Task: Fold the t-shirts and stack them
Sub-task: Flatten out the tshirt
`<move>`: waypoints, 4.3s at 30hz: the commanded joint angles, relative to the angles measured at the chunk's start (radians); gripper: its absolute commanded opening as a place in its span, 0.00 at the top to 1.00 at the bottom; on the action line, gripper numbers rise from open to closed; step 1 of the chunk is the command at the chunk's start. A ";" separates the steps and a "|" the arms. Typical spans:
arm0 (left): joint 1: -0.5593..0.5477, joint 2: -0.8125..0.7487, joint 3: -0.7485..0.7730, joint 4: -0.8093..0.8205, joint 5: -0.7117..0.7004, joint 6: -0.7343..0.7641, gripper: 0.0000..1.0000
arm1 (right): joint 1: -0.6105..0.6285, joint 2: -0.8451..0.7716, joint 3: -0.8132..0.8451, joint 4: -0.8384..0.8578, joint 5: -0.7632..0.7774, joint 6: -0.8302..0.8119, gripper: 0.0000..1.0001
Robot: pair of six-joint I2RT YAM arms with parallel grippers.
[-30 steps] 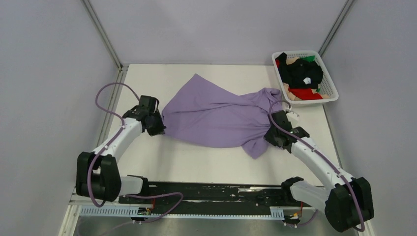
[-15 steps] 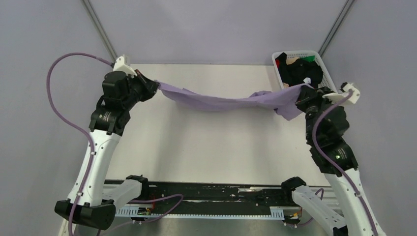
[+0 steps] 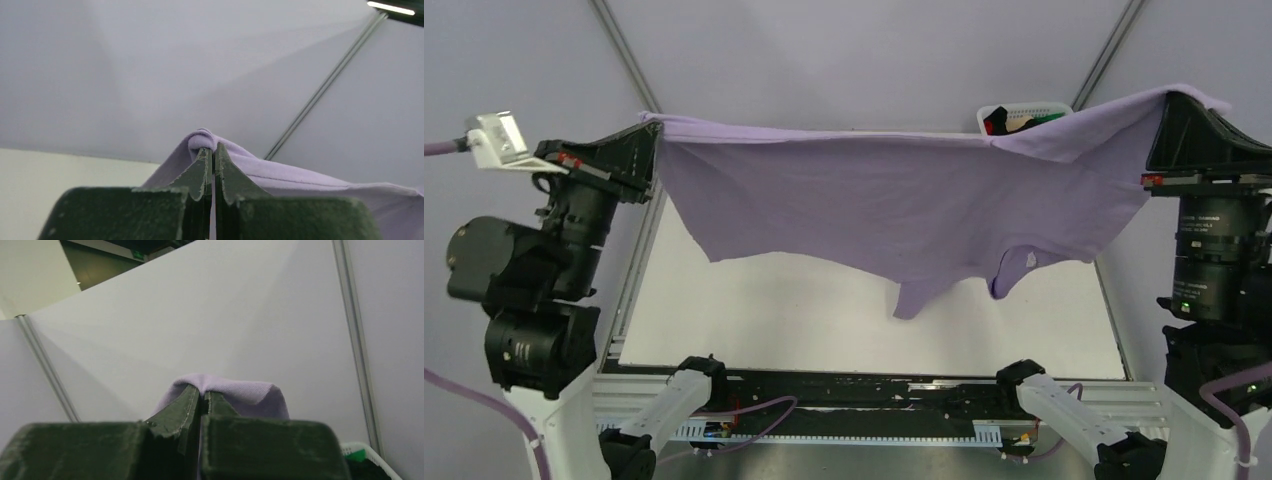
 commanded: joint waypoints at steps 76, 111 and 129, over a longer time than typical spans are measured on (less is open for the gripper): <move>0.236 1.091 -0.064 0.225 -0.140 -0.153 0.00 | -0.198 1.277 0.001 0.206 -0.559 0.278 0.00; 0.148 0.859 -0.573 0.246 0.026 -0.081 0.00 | -0.132 1.550 0.142 0.084 -0.671 0.448 0.00; 0.148 0.909 -0.534 0.220 0.034 -0.053 0.00 | -0.077 1.861 0.576 0.583 -0.678 0.712 0.00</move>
